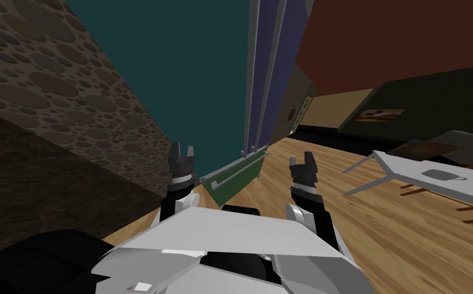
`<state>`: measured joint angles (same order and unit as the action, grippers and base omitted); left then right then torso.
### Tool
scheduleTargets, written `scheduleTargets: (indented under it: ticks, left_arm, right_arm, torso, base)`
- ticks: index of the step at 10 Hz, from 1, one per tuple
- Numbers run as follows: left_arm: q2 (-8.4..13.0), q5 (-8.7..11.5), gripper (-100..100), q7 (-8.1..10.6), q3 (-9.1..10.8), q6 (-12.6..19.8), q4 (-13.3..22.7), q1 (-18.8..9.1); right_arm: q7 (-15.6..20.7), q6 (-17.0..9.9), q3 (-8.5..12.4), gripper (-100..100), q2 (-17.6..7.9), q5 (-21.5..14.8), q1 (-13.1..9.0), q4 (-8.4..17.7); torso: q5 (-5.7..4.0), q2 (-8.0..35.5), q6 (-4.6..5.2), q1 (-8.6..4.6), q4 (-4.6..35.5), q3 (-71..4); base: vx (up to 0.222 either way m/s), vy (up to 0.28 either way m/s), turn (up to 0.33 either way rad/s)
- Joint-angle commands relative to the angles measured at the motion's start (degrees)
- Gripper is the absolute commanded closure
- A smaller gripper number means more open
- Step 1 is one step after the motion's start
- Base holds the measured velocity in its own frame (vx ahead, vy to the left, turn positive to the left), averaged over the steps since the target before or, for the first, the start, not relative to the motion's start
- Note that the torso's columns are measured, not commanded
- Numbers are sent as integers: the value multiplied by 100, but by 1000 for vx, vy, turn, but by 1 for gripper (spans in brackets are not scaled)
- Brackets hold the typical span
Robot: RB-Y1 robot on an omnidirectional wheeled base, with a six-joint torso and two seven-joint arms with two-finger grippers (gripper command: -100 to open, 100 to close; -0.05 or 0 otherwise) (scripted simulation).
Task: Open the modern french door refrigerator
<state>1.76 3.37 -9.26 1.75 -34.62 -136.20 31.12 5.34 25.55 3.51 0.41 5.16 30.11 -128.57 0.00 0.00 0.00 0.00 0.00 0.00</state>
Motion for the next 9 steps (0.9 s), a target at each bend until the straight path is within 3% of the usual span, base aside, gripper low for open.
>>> scheduleTargets:
  ticks: [1, 9]
  left_arm:
    - [0, 0, 0, 0, 0, 0, 0, 0]
    - [0, 0, 0, 0, 0, 0, -2, 0]
  right_arm:
    - [0, 0, 0, 0, 0, 0, 0, 0]
    - [0, 1, 0, 0, 0, 0, 0, -2]
  torso:
    - [0, 232, 0, 0, 235, -467]
    - [0, 3539, 0, 0, 3537, -7073]
  base:
    - [0, 0, 0]
    - [0, 0, 0]
